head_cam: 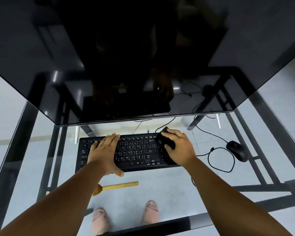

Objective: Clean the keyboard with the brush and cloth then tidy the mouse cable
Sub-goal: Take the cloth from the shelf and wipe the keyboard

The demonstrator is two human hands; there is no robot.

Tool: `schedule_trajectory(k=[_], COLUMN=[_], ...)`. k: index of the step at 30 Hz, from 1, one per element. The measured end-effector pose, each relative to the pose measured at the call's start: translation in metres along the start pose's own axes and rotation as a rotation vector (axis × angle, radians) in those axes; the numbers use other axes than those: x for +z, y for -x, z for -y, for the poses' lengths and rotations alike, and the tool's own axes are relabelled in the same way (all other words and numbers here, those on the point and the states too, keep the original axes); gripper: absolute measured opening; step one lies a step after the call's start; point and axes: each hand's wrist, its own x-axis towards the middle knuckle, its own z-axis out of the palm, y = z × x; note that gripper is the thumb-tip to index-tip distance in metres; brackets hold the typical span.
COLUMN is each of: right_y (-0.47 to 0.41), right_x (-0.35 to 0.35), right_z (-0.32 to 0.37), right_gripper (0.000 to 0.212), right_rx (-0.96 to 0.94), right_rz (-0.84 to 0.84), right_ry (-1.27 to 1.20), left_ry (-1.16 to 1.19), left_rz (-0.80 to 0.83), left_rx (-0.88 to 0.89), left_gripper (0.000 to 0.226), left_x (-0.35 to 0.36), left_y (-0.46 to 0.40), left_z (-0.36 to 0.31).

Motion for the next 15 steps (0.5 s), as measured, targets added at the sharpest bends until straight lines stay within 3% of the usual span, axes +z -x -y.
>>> schedule_trajectory(k=[3, 6, 8, 11, 15], right_y=[0.008, 0.014, 0.015, 0.017, 0.017], right_x=[-0.013, -0.021, -0.027, -0.032, -0.032], right_z=[-0.003, -0.003, -0.008, -0.010, -0.007], right_gripper=[0.063, 0.045, 0.033, 0.020, 0.025], right_rx=[0.122, 0.370, 0.454, 0.471, 0.478], right_rz=[0.042, -0.112, -0.101, 0.047, 0.082], right_ry=[-0.262, -0.517, -0.399, -0.272, -0.247], left_ry=[0.011, 0.024, 0.022, 0.034, 0.103], left_rz=[0.003, 0.007, 0.005, 0.017, -0.005], left_rx=[0.006, 0.012, 0.017, 0.023, 0.033], left_gripper=[0.146, 0.144, 0.142, 0.140, 0.123], left_x=[0.003, 0.006, 0.008, 0.008, 0.005], left_y=[0.001, 0.002, 0.003, 0.004, 0.002], left_z=[0.002, 0.004, 0.004, 0.006, 0.007])
